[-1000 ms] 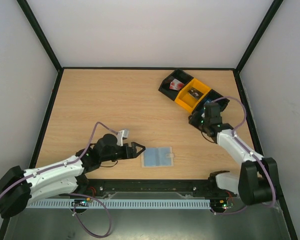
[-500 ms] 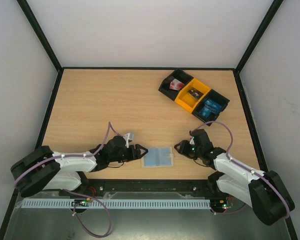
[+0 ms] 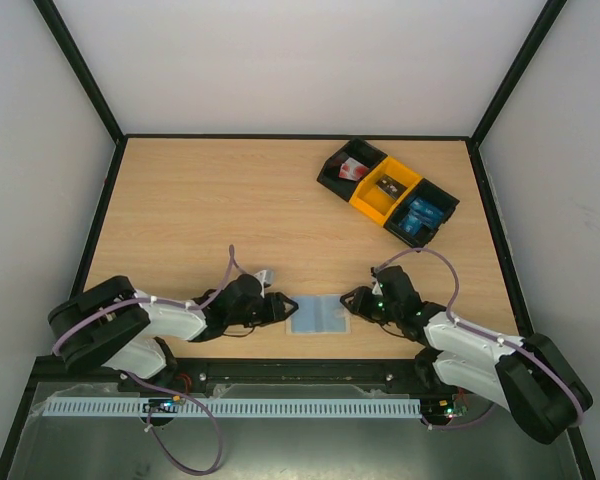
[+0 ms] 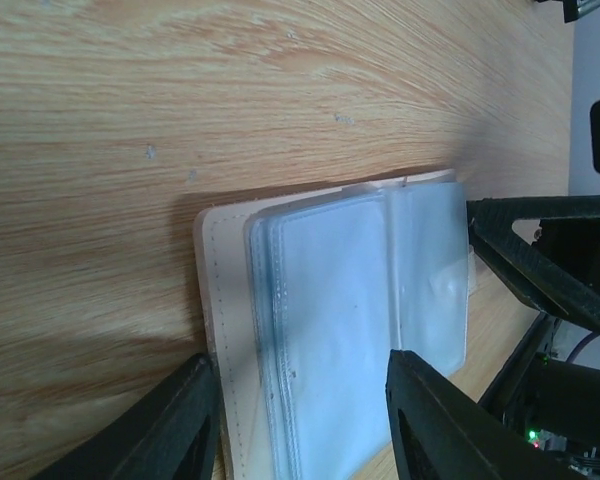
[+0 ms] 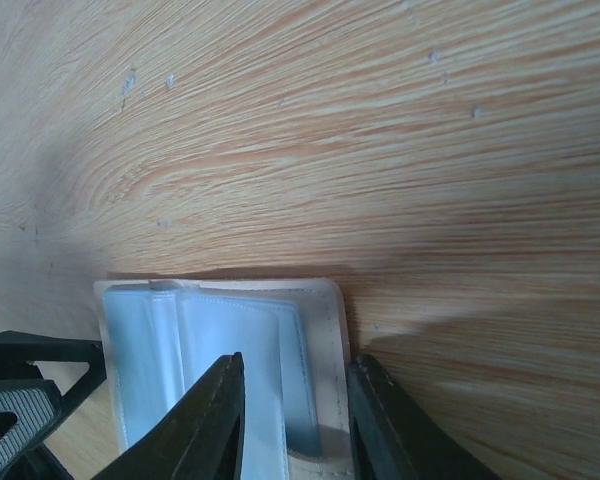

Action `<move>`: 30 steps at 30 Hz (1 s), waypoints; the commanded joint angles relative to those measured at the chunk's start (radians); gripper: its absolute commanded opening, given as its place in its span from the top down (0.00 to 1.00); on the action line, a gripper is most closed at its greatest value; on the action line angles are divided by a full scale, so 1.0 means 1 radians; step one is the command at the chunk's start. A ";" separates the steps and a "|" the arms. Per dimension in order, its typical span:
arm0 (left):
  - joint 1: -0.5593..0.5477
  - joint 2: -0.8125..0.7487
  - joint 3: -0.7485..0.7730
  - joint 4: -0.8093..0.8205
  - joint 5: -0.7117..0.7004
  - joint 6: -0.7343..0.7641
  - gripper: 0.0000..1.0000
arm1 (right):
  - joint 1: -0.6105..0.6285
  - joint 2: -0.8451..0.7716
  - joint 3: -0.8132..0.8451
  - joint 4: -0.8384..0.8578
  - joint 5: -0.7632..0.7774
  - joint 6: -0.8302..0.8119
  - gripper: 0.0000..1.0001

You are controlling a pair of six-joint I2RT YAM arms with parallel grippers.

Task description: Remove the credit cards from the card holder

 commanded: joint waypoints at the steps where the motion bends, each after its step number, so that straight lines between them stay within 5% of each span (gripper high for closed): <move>1: -0.016 -0.006 0.037 -0.031 -0.026 0.002 0.52 | 0.015 0.015 -0.033 0.031 0.001 0.015 0.71; 10: -0.033 -0.164 0.100 -0.202 -0.077 0.012 0.39 | 0.017 -0.054 -0.044 -0.018 0.048 0.022 0.75; 30: -0.084 0.063 0.170 -0.239 -0.117 0.004 0.39 | 0.035 -0.039 -0.088 0.027 0.056 0.049 0.77</move>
